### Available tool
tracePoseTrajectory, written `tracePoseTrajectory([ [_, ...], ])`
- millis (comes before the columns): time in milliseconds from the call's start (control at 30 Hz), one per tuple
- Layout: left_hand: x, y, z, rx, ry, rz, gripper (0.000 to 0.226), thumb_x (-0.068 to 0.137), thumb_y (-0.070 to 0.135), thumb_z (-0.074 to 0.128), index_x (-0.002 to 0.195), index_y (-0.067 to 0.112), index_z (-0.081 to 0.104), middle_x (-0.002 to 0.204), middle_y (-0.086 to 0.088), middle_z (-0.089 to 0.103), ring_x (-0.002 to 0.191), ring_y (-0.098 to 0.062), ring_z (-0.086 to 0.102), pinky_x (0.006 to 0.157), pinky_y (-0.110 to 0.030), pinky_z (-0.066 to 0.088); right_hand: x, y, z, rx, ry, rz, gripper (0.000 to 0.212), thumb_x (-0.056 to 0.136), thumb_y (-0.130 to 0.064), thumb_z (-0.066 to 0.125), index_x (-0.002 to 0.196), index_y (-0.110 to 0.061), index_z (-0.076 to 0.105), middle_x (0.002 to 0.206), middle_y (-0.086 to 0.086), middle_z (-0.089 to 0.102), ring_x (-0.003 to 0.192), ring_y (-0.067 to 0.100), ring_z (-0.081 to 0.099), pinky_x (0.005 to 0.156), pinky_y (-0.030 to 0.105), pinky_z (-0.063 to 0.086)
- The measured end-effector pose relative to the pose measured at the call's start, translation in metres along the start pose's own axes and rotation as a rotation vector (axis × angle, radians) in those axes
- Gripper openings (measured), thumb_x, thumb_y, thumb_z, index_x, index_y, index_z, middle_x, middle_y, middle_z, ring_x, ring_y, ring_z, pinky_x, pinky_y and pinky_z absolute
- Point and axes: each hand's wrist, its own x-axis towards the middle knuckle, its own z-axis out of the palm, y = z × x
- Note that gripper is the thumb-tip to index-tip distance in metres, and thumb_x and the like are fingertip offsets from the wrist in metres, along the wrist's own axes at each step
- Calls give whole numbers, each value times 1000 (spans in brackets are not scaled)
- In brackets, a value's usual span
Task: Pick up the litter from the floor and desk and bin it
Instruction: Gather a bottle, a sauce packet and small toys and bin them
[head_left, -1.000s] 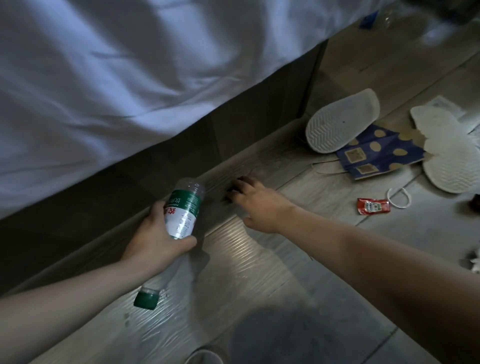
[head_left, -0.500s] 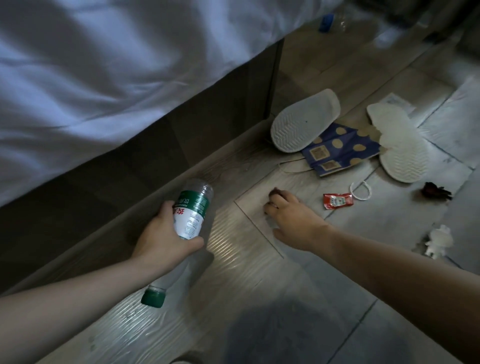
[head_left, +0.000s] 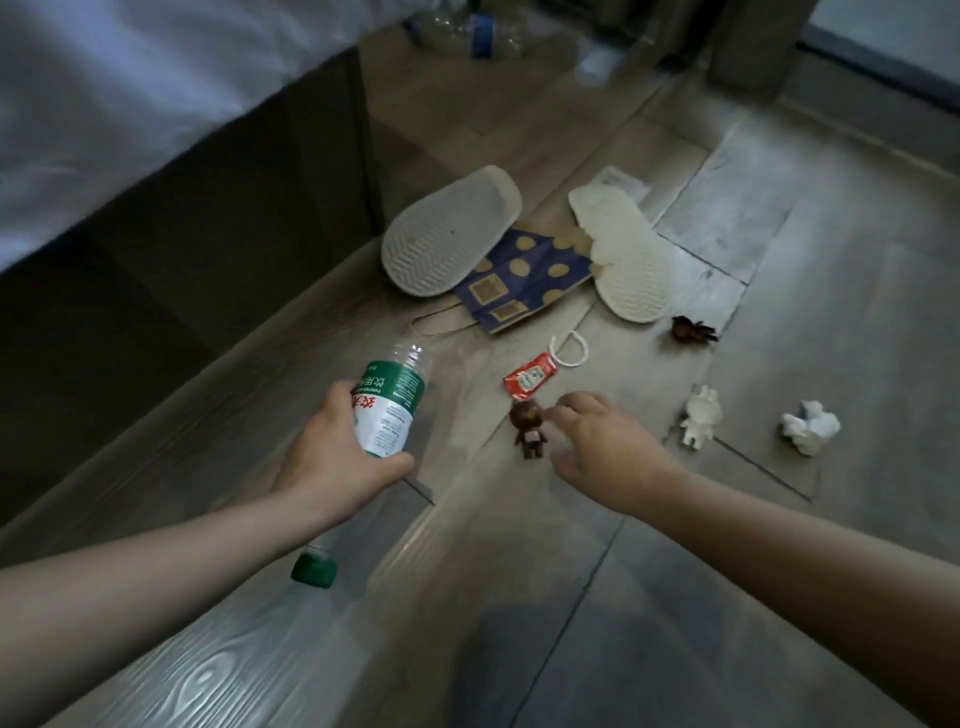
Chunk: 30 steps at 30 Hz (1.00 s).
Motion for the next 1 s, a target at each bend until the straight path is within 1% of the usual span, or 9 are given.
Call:
tracePoseTrajectory([
  [100, 0, 13, 11, 25, -21, 43, 88, 58, 40, 78, 131, 25, 32, 106, 3, 51, 86, -19, 52, 67, -27, 37, -12, 32, -6, 45, 62, 194, 54, 87, -35, 58, 137, -16, 46, 136, 9, 46, 126, 30, 42, 103, 35, 39],
  [233, -2, 29, 25, 31, -70, 102, 91, 58, 40, 79, 133, 24, 30, 111, 1, 51, 87, -18, 53, 67, -27, 39, -23, 74, -5, 140, 65, 478, 52, 87, -33, 61, 132, -11, 48, 133, 16, 47, 121, 35, 48, 97, 38, 43],
  [333, -4, 44, 38, 26, -108, 125, 92, 57, 40, 79, 134, 24, 30, 116, -1, 52, 90, -18, 54, 68, -27, 40, -29, 100, 2, 193, 108, 626, 49, 87, -30, 59, 128, -7, 47, 131, 19, 46, 118, 38, 47, 93, 37, 41],
  [400, -4, 51, 44, 22, -125, 139, 93, 58, 40, 79, 135, 24, 29, 118, -1, 52, 91, -18, 53, 67, -26, 41, -34, 119, 3, 219, 142, 705, 50, 86, -32, 59, 127, -6, 48, 129, 20, 48, 118, 39, 47, 96, 38, 38],
  [500, -4, 60, 51, 50, -136, 157, 94, 58, 41, 79, 136, 24, 29, 120, -1, 52, 91, -16, 53, 61, -25, 39, -43, 148, 5, 212, 172, 844, 59, 86, -37, 61, 131, -4, 45, 136, 24, 43, 124, 41, 42, 102, 41, 35],
  [633, -3, 66, 58, 74, -141, 166, 91, 59, 39, 79, 134, 24, 30, 116, 0, 53, 91, -19, 55, 71, -29, 44, -52, 177, 9, 273, 214, 977, 66, 84, -45, 61, 132, -4, 43, 145, 23, 33, 132, 42, 32, 106, 44, 34],
  [733, -3, 68, 61, 69, -140, 168, 89, 59, 37, 80, 133, 25, 31, 111, 1, 52, 91, -20, 55, 72, -31, 46, -56, 190, 9, 380, 224, 1000, 72, 85, -49, 61, 139, -7, 38, 143, 25, 33, 131, 43, 32, 108, 45, 31],
  [800, -4, 67, 62, 81, -137, 166, 87, 59, 36, 80, 131, 26, 31, 109, 2, 52, 90, -20, 55, 71, -31, 45, -53, 188, 11, 474, 207, 969, 73, 86, -47, 61, 141, -6, 36, 145, 24, 29, 133, 41, 33, 110, 46, 32],
  [1000, -2, 62, 62, 95, -130, 152, 88, 61, 33, 81, 134, 22, 31, 109, 3, 49, 89, -19, 53, 72, -30, 44, -36, 135, 23, 516, 245, 678, 70, 89, -47, 57, 147, -14, 33, 151, 10, 26, 137, 31, 28, 113, 45, 28],
])
